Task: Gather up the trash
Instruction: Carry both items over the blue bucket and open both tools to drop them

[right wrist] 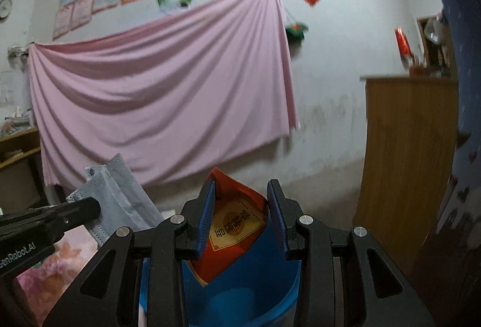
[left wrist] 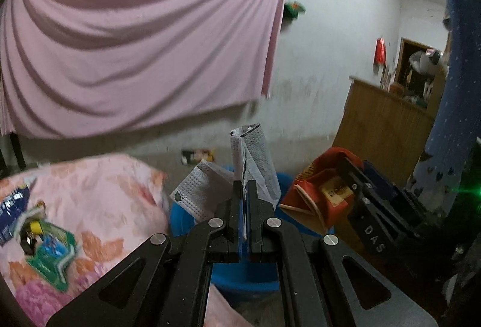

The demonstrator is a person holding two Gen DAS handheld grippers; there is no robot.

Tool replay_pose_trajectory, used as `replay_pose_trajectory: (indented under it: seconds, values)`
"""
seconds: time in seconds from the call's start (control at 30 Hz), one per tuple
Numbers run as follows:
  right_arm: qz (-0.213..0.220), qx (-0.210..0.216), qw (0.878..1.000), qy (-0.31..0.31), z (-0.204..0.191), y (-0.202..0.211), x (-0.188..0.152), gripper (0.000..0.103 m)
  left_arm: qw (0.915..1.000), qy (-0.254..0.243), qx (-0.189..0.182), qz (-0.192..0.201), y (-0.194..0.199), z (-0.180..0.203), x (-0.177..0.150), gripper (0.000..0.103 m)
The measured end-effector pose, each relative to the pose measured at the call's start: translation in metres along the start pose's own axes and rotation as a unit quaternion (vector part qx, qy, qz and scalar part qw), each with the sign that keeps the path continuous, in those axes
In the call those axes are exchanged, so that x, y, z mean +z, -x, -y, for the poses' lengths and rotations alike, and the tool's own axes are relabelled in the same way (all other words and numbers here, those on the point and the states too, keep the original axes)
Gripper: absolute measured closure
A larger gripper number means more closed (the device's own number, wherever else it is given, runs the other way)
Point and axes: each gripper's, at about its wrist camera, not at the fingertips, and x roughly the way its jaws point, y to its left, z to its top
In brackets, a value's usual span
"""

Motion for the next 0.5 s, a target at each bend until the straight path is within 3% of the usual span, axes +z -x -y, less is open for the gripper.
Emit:
replay_pose_trajectory:
  seconds: [0.23,0.37,0.5]
  values:
    - [-0.053,0.010,0.998,-0.018,0.005,-0.012,-0.014,0.068,0.9983,0.032,0.005,-0.049,-0.018,-0.007,0.001,0.101]
    - [-0.065,0.016,0.997,-0.022,0.005,-0.017,-0.012,0.066,0.9979,0.042,0.007,-0.049,-0.012,-0.012,0.003,0.088]
    - [-0.065,0.021,0.997,-0.021,0.005,-0.013,-0.008,0.063,0.9977,0.057,0.010,-0.035,0.011,-0.031,-0.003,0.082]
